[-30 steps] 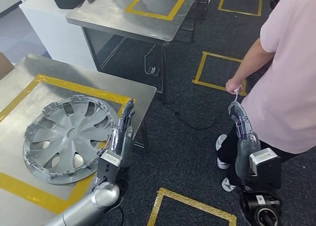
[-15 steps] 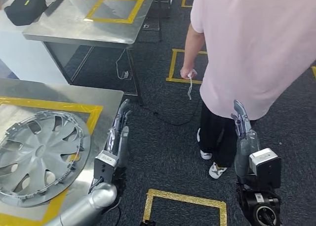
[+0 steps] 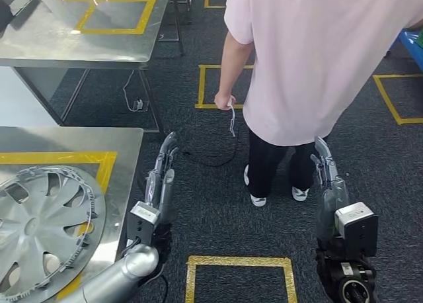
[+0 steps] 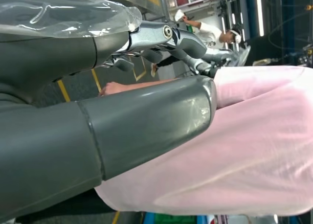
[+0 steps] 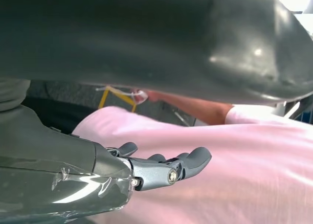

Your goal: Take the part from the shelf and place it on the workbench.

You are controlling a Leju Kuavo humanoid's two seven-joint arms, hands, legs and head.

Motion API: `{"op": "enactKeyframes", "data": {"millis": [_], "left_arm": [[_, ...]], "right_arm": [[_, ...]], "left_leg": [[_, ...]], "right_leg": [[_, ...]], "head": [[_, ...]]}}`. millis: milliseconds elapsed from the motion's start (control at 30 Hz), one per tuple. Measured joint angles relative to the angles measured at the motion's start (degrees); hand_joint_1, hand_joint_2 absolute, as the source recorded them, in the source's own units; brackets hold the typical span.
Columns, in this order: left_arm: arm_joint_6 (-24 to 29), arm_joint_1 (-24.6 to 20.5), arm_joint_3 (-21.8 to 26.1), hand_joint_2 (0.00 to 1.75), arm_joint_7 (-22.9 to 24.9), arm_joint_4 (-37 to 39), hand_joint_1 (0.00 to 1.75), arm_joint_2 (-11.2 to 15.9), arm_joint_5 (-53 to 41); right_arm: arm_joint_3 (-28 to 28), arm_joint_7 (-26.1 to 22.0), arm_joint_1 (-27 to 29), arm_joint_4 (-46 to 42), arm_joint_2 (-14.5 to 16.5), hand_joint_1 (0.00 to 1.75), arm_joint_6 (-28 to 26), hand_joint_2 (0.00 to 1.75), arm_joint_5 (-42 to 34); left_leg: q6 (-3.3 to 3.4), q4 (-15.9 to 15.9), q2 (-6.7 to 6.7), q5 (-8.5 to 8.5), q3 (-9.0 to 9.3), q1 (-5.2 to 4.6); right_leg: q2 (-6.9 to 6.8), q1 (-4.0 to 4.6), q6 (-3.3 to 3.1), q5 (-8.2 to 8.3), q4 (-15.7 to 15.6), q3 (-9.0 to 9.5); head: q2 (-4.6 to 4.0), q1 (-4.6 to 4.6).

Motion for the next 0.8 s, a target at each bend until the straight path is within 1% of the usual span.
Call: {"op": "enactKeyframes", "data": {"millis": [33, 67, 100, 133, 167, 200, 233, 267, 300, 333, 367, 400, 433, 467, 500, 533, 567, 600, 633, 667, 700, 733, 767, 800], "left_arm": [[0.0, 0.0, 0.0, 0.00, 0.0, 0.0, 0.00, 0.0, 0.0], [0.0, 0.0, 0.0, 0.00, 0.0, 0.0, 0.00, 0.0, 0.0], [0.0, 0.0, 0.0, 0.00, 0.0, 0.0, 0.00, 0.0, 0.0], [0.0, 0.0, 0.0, 0.00, 0.0, 0.0, 0.00, 0.0, 0.0], [0.0, 0.0, 0.0, 0.00, 0.0, 0.0, 0.00, 0.0, 0.0], [0.0, 0.0, 0.0, 0.00, -0.1, 0.0, 0.00, 0.0, 0.0], [0.0, -0.1, 0.0, 0.00, -0.1, 0.0, 0.00, 0.0, 0.0], [0.0, -0.1, 0.0, 0.00, -0.1, 0.0, 0.00, 0.0, 0.0], [0.0, -0.1, 0.0, 0.00, -0.1, 0.0, 0.00, 0.0, 0.0], [0.0, -0.1, 0.0, 0.00, -0.1, 0.0, 0.00, 0.0, 0.0], [0.0, 0.0, 0.0, 0.00, -0.1, 0.0, 0.00, 0.1, 0.0], [0.0, 0.1, 0.0, 0.00, -0.1, 0.0, 0.00, 0.1, 0.0], [0.0, 0.2, 0.0, 0.00, -0.1, 0.0, 0.00, 0.1, 0.0], [0.0, 0.2, 0.0, 0.00, -0.1, 0.0, 0.00, 0.1, 0.0], [0.0, 0.3, 0.0, 0.00, -0.1, 0.0, 0.00, 0.1, 0.0], [0.0, 0.2, 0.0, 0.00, -0.1, 0.0, 0.00, 0.2, 0.0], [0.0, 0.2, 0.0, 0.00, -0.1, 0.0, 0.00, 0.2, 0.0], [0.0, 0.2, 0.0, 0.00, 0.0, 0.0, 0.00, 0.2, 0.0], [0.0, 0.2, 0.0, 0.00, 0.0, -0.1, 0.00, 0.2, 0.0], [0.0, 0.2, 0.0, 0.00, 0.0, -0.1, 0.00, 0.2, -0.1], [0.0, 0.2, 0.0, 0.00, 0.0, -0.1, 0.00, 0.2, -0.1], [0.0, 0.1, 0.0, 0.00, 0.1, -0.1, 0.00, 0.2, -0.1], [0.0, 0.1, 0.0, 0.00, 0.1, -0.1, 0.00, 0.1, -0.2], [0.0, 0.0, 0.0, 0.00, 0.1, -0.2, 0.00, 0.0, -0.3]], "right_arm": [[0.0, 0.0, 0.0, 0.0, 0.0, 0.00, -0.2, 0.00, 0.1], [0.1, 0.1, 0.0, -0.1, 0.0, 0.00, -0.4, 0.00, 0.2], [0.1, 0.1, 0.0, -0.2, 0.0, 0.00, -0.6, 0.00, 0.3], [0.2, 0.1, 0.0, -0.3, 0.0, 0.00, -0.8, 0.00, 0.5], [0.3, 0.1, 0.0, -0.4, 0.0, 0.00, -1.1, 0.00, 0.8], [0.4, 0.1, 0.1, -0.5, 0.0, 0.00, -1.4, 0.00, 1.1], [0.4, 0.0, 0.1, -0.6, 0.0, 0.00, -1.6, 0.00, 1.4], [0.4, 0.0, 0.1, -0.7, 0.0, 0.00, -1.8, 0.00, 1.6], [0.4, 0.0, 0.1, -0.8, 0.0, 0.00, -1.9, 0.00, 1.8], [0.4, 0.0, 0.0, -0.9, 0.0, 0.00, -1.9, 0.00, 1.8], [0.4, 0.0, 0.0, -0.9, 0.0, 0.00, -1.9, 0.00, 1.9], [0.4, 0.0, 0.1, -0.9, 0.0, 0.00, -2.0, 0.00, 1.9], [0.4, 0.0, 0.1, -0.9, 0.0, 0.00, -2.0, 0.00, 1.9], [0.5, 0.0, 0.1, -0.9, 0.0, 0.00, -2.0, 0.00, 1.9], [0.5, 0.0, 0.1, -1.0, 0.0, 0.00, -2.0, 0.00, 1.9], [0.5, 0.0, 0.1, -1.0, 0.0, 0.00, -2.0, 0.00, 1.9], [0.5, 0.0, 0.1, -1.0, 0.0, 0.00, -2.0, 0.00, 1.9], [0.5, 0.0, 0.1, -1.0, 0.0, 0.00, -2.0, 0.00, 1.9], [0.5, 0.0, 0.1, -1.1, 0.0, 0.00, -2.0, 0.00, 1.9], [0.5, 0.0, 0.2, -1.2, 0.0, 0.00, -2.0, 0.00, 1.9], [0.5, 0.0, 0.2, -1.3, 0.0, 0.00, -2.0, 0.00, 1.9], [0.6, -0.1, 0.3, -1.3, 0.0, 0.00, -2.0, 0.00, 1.9], [0.6, -0.1, 0.4, -1.4, 0.0, 0.00, -2.0, 0.00, 1.9], [0.6, -0.1, 0.4, -1.5, 0.0, 0.00, -2.0, 0.00, 1.9]], "left_leg": [[-0.17, 0.0, 0.52, -0.18, 0.20, 0.00], [-0.42, 0.1, 1.00, -0.39, 0.38, -0.14], [-0.68, 0.3, 1.47, -0.56, 0.49, -0.31], [-0.92, 0.3, 1.93, -0.68, 0.56, -0.47], [-1.14, 0.4, 2.44, -0.73, 0.59, -0.61], [-1.38, 0.4, 3.01, -0.77, 0.66, -0.59], [-1.70, 0.6, 3.02, -1.04, 0.71, -0.46], [-2.01, 1.5, 2.28, -1.78, 0.43, -0.31], [-2.29, 3.6, 1.05, -3.12, -0.42, -0.15], [-2.48, 6.9, -0.51, -4.93, -1.94, -0.02], [-2.56, 11.1, -1.67, -6.87, -4.05, 0.02], [-2.60, 15.2, -2.21, -8.38, -6.19, 0.02], [-2.57, 17.9, -2.42, -8.97, -7.77, 0.02], [-2.44, 18.5, -2.52, -8.41, -8.33, 0.01], [-2.22, 16.5, -2.68, -6.74, -7.63, 0.00], [-1.92, 12.6, -3.16, -4.44, -5.91, 0.00], [-1.59, 8.0, -4.29, -2.40, -3.83, -0.01], [-1.38, 4.3, -5.13, -0.93, -2.11, -0.01], [-1.23, 1.9, -5.77, -0.20, -1.03, -0.07], [-1.13, 0.9, -5.98, -0.08, -0.61, -0.17], [-1.03, 0.7, -5.40, 0.03, -0.54, -0.24], [-0.80, 0.5, -4.84, 0.17, -0.44, -0.14], [-0.53, 0.2, -4.28, 0.32, -0.29, -0.02], [-0.26, -0.1, -3.69, 0.47, -0.16, 0.11]], "right_leg": [[-0.83, -0.03, -0.02, 2.11, -4.3, 2.28], [-2.05, 0.18, -0.09, 3.59, -8.6, 4.64], [-2.98, 0.33, -0.37, 4.59, -12.0, 6.45], [-3.55, 0.52, -0.68, 4.93, -13.9, 7.45], [-3.48, 0.76, -1.05, 4.75, -14.4, 7.67], [-2.78, 0.77, -1.50, 4.90, -14.4, 7.62], [-2.17, 0.76, -1.83, 5.03, -14.5, 7.63], [-1.53, 0.71, -2.20, 5.17, -14.7, 7.67], [-0.94, 0.59, -2.55, 5.32, -14.8, 7.72], [-0.40, 0.50, -2.82, 5.42, -14.9, 7.73], [0.17, 0.51, -3.00, 5.47, -14.9, 7.66], [0.78, 0.55, -3.13, 5.51, -14.9, 7.59], [1.46, 0.60, -3.19, 5.55, -14.9, 7.55], [2.20, 0.66, -3.22, 5.59, -14.9, 7.53], [2.95, 0.69, -3.22, 5.62, -14.9, 7.55], [3.68, 0.70, -3.20, 5.66, -14.9, 7.59], [4.34, 0.72, -3.12, 5.69, -14.8, 7.57], [5.00, 0.74, -2.97, 5.74, -14.8, 7.48], [5.54, 0.73, -2.75, 5.80, -14.7, 7.32], [6.06, 0.67, -2.47, 5.89, -14.7, 7.15], [6.60, 0.59, -2.15, 6.00, -14.8, 7.01], [6.78, 0.53, -1.86, 5.98, -14.8, 6.78], [6.19, 0.61, -1.57, 5.58, -14.4, 6.42], [4.95, 0.69, -1.33, 4.51, -12.7, 5.60]], "head": [[0.00, 0.03], [0.00, 0.09], [0.00, 0.11], [0.00, 0.03], [0.00, -0.06], [0.00, -0.16], [0.00, -0.24], [0.00, -0.29], [0.00, -0.43], [0.00, -0.65], [0.00, -0.88], [0.00, -1.07], [0.00, -1.17], [0.00, -1.25], [0.00, -1.32], [0.00, -1.39], [0.00, -1.46], [0.00, -1.45], [0.00, -1.42], [0.00, -1.39], [0.00, -1.34], [0.00, -1.33], [0.00, -1.21], [0.00, -0.93]]}}
